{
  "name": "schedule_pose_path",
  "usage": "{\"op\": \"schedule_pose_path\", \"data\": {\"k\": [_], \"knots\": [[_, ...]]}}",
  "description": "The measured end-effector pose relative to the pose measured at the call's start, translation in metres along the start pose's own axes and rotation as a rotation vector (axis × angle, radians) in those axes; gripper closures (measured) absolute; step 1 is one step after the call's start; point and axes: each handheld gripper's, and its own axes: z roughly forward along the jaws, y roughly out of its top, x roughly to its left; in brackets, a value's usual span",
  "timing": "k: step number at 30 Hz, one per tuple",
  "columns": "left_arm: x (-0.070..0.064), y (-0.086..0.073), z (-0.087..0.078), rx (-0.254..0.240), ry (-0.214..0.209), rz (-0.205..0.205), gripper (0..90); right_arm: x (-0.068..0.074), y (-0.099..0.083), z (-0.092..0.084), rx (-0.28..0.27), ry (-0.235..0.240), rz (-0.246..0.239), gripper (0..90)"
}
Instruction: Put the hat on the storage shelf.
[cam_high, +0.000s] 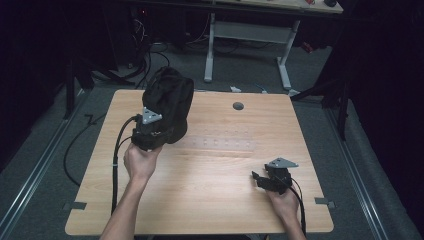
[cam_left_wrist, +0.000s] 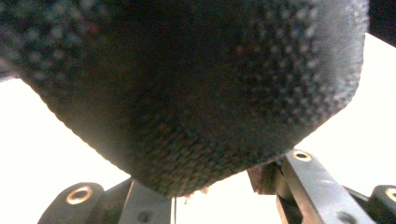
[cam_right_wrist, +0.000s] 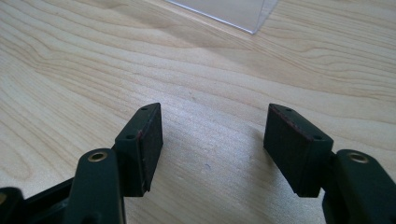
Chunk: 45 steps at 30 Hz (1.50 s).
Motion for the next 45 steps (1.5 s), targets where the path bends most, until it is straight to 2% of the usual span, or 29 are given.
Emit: {"op": "schedule_pose_path", "data": {"k": [5, 10, 20, 30, 36, 37, 40, 45], "knots": [[-0.001, 0.0, 0.002, -0.001, 0.012, -0.004, 67.7, 0.0, 0.0, 0.0, 0.0, 0.0, -0.001, 37.6], [-0.005, 0.0, 0.003, 0.0, 0.029, 0.014, 67.7, 0.0, 0.0, 0.0, 0.0, 0.001, -0.001, 37.6], [-0.01, -0.001, 0.005, 0.009, 0.044, -0.001, 67.7, 0.0, 0.0, 0.0, 0.0, 0.0, -0.001, 37.5], [-0.013, -0.005, 0.005, -0.002, 0.083, -0.021, 67.7, 0.0, 0.0, 0.0, 0.0, 0.001, -0.002, 37.4], [-0.016, -0.006, 0.005, -0.002, 0.107, -0.011, 67.7, 0.0, 0.0, 0.0, 0.0, 0.002, -0.003, 37.4], [-0.017, -0.008, 0.006, 0.011, 0.117, -0.012, 67.7, 0.0, 0.0, 0.0, 0.0, 0.002, -0.003, 37.4], [-0.017, -0.011, 0.007, 0.013, 0.117, -0.013, 67.6, 0.0, 0.0, 0.0, 0.0, 0.001, -0.004, 37.4], [-0.012, -0.016, 0.007, -0.013, 0.098, -0.016, 67.5, 0.0, 0.0, 0.0, 0.0, 0.002, -0.003, 37.4]]}}
